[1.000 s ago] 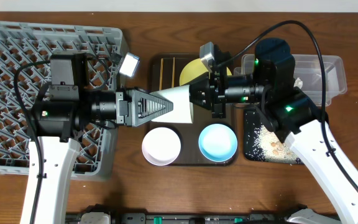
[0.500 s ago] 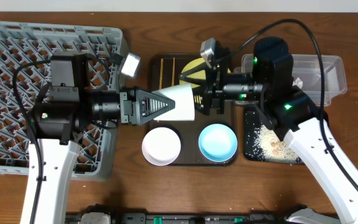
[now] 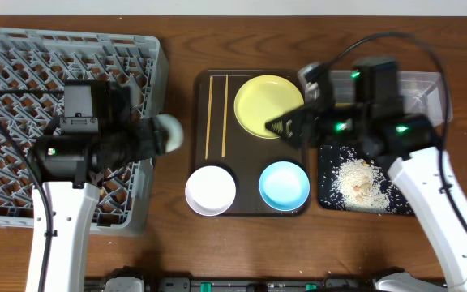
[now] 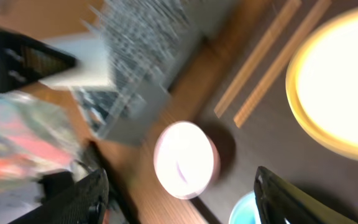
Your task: Sort waste into correct bins and load items into the dishwasher
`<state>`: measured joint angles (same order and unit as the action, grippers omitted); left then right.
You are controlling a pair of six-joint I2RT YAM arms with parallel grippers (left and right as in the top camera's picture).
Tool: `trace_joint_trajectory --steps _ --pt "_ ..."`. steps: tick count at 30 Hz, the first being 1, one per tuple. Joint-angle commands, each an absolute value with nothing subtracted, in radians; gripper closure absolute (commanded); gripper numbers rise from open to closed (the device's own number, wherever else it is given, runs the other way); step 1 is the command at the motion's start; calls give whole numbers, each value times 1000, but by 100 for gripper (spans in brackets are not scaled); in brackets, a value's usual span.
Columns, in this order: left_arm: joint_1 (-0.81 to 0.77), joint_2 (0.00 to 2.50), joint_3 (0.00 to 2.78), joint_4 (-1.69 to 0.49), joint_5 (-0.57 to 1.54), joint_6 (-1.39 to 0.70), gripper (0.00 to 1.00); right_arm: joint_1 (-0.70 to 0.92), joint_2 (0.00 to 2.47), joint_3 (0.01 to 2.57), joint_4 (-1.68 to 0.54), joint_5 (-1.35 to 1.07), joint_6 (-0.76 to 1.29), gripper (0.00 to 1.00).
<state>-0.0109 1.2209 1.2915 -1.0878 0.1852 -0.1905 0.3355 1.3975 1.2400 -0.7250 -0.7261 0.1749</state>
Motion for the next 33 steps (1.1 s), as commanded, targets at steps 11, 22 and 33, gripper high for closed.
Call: trace_joint_trajectory --steps 11,22,33 --pt "137 1208 1266 -1360 -282 -468 43 574 1465 1246 -801 -344 179 24" --pt "524 1208 1125 -1162 -11 -416 43 574 1465 1246 -797 -344 179 24" --pt "611 1225 1086 -1063 -56 -432 39 574 1465 1246 -805 -345 179 24"
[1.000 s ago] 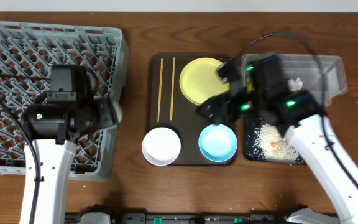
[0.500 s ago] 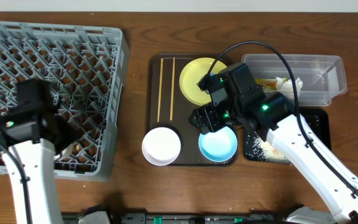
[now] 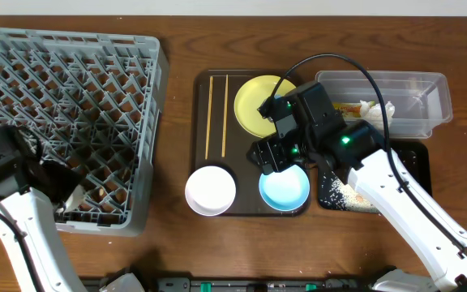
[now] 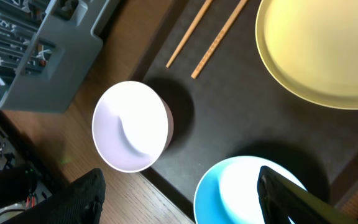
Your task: Sort waste into correct bins and load items into the dishwasher
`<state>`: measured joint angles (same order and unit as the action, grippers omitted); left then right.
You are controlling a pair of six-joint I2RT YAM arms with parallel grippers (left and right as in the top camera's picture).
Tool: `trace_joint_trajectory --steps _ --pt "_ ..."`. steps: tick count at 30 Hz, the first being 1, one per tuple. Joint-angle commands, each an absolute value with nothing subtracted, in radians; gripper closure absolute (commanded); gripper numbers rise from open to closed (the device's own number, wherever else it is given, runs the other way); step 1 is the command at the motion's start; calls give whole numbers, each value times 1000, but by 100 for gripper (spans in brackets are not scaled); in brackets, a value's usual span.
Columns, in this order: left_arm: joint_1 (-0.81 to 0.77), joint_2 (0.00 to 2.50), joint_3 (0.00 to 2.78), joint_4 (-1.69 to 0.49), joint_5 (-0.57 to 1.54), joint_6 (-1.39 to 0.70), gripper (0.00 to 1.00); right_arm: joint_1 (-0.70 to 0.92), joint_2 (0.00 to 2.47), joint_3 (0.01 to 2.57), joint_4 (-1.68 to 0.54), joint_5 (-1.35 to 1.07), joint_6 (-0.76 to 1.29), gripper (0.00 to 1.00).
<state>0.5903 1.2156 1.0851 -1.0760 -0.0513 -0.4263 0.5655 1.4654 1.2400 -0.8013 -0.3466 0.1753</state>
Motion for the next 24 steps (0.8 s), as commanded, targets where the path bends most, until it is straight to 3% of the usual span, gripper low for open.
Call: trace_joint_trajectory --steps 1,6,9,14,17,20,24 --pt "617 1240 1085 -1047 -55 -439 40 574 1465 1246 -805 -345 179 24" --pt "617 1310 1083 -1017 -56 -444 39 574 1465 1246 -808 -345 179 24" --pt "617 1355 1083 -1011 -36 -447 33 574 1465 1246 -815 -348 179 24" --pt "617 1347 1121 -1041 -36 -439 2 574 1465 1246 -823 -348 179 24" --pt "616 1316 1175 -1097 5 -434 0 574 1465 1246 -820 -347 178 24" --pt "601 1263 1229 -1137 177 -346 0 574 1465 1246 -805 -340 179 24" --pt "476 1185 1239 -1150 346 -201 0 574 1465 1246 -741 -307 227 25"
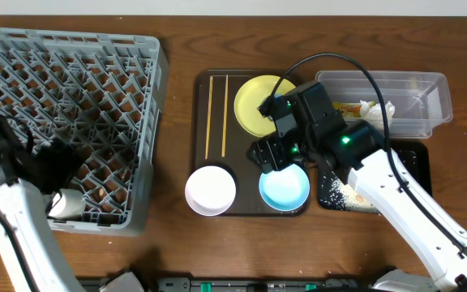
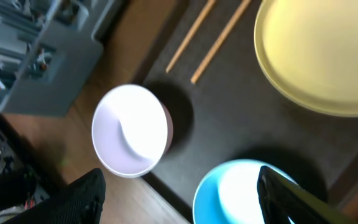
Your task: Sort waste into correct bins and load items into the dishwasher
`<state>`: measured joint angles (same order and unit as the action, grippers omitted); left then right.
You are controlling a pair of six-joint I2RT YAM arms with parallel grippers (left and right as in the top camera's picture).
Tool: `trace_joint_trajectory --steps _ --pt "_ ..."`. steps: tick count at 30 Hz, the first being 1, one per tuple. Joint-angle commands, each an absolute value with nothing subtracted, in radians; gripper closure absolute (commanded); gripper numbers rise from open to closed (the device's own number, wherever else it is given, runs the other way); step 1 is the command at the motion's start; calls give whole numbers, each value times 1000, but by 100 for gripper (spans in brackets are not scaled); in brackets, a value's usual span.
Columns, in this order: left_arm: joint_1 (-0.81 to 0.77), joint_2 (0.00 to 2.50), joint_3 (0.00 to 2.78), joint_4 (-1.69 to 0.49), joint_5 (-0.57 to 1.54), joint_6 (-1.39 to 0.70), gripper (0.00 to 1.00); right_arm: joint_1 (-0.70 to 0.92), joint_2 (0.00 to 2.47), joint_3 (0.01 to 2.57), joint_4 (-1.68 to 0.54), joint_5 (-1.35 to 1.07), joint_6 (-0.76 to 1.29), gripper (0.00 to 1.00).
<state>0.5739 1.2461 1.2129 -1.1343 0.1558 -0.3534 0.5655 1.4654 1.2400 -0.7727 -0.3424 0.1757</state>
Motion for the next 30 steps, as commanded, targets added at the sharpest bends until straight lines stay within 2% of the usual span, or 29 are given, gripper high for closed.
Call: trace_joint_trajectory --steps 1,5,10,14,20,21,24,30 --pt "439 1172 1239 -1153 360 -169 0 574 1465 1246 -732 -280 268 25" --pt "250 1131 1239 -1163 363 -86 0 567 1465 1246 -715 -201 387 26" --pt "31 1123 1239 -1161 362 -34 0 564 1465 1246 -712 -148 393 27" --pt "-71 1126 1236 -1153 348 -34 0 564 1465 1246 -719 -123 400 27" --pt "-128 1140 1235 -1136 348 -34 2 564 1466 1246 -725 -116 411 23" --pt "-128 1142 1235 -1136 348 -34 2 564 1466 1246 -725 -116 411 20" --pt "-128 1145 1235 -1136 348 -34 2 564 1466 1246 -724 -116 411 2" --pt "-128 1145 1235 -1136 348 -34 2 564 1466 1246 -727 -117 411 1"
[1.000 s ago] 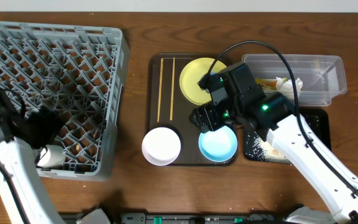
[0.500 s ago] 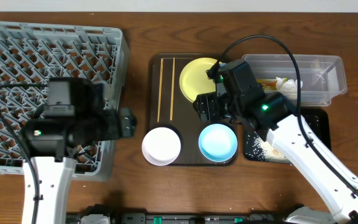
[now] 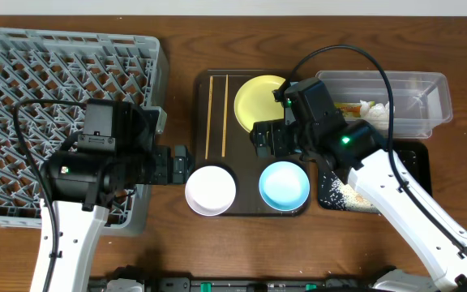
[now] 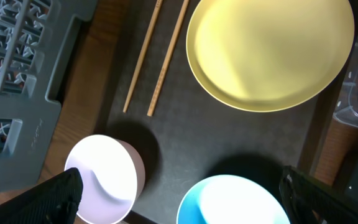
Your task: Sort waste into correct bins and load items into the dishwasher
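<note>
On the dark tray [image 3: 246, 158] lie a yellow plate [image 3: 254, 101], two wooden chopsticks [image 3: 209, 113], a white bowl [image 3: 211, 191] and a blue bowl [image 3: 284, 185]. My left gripper [image 3: 183, 162] sits at the tray's left edge just above the white bowl, and looks open and empty. My right gripper [image 3: 267, 139] hovers over the tray between plate and blue bowl. In the right wrist view it [image 4: 188, 199] stands wide open, with the white bowl [image 4: 104, 177] and blue bowl [image 4: 235, 202] below and the plate [image 4: 269, 53] ahead.
A grey dish rack [image 3: 63, 73] fills the left side, partly under my left arm. A clear container [image 3: 408, 89] with scraps stands at the back right. A black bin [image 3: 331, 195] holding rice lies to the right of the tray.
My left gripper has gone from the rack's front-left corner to the tray's left edge beside the white bowl. My right gripper has shifted slightly towards the yellow plate, still open.
First my left gripper held a white cup by the rack's right edge and my right gripper was near the plate. Then the left arm was at the rack's front-left corner, where the cup then lay. Now the left gripper is back at the tray, empty.
</note>
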`<state>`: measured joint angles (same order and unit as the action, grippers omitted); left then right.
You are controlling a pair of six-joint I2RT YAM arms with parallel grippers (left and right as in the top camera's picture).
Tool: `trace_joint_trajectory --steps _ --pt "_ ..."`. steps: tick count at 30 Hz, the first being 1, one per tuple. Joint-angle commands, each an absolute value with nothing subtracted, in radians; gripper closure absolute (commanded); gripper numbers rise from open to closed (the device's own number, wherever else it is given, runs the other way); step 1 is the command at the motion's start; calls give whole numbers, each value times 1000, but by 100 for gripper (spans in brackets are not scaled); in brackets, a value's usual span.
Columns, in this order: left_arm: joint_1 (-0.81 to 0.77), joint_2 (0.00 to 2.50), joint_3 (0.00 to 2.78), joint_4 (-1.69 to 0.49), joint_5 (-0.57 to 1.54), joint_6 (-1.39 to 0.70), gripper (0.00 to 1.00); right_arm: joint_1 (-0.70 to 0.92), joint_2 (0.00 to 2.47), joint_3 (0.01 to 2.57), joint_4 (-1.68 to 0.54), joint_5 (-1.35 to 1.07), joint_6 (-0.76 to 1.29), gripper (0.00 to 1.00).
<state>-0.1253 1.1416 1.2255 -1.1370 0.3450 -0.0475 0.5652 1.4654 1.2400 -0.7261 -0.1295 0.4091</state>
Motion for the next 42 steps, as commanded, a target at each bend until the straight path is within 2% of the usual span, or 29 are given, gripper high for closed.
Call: trace_joint_trajectory --steps 1,6,11,14,16,20,24,32,42 --pt "-128 1145 1235 -1137 348 -34 2 564 1466 1246 -727 -117 411 1" --pt "-128 1145 1235 -1137 348 -34 2 564 1466 1246 -730 -116 411 1" --pt "-128 1145 1235 -1137 348 -34 2 543 1453 1250 -851 -75 393 1" --pt "-128 1145 1235 -1137 348 -34 2 485 1369 1262 -959 -82 389 1" --pt "-128 1145 1235 -1137 348 -34 2 442 1288 1262 -953 -43 328 1" --pt "-128 1145 1235 -1137 348 -34 2 376 1123 1256 -842 27 78 1" --pt "-128 1145 1235 -1136 348 -34 2 321 1002 1206 -724 30 -65 1" --pt "-128 1145 1235 -1137 348 -34 2 146 709 791 -385 18 -68 1" --pt "-128 1145 1235 -1137 348 -34 2 112 319 260 -114 18 -64 1"
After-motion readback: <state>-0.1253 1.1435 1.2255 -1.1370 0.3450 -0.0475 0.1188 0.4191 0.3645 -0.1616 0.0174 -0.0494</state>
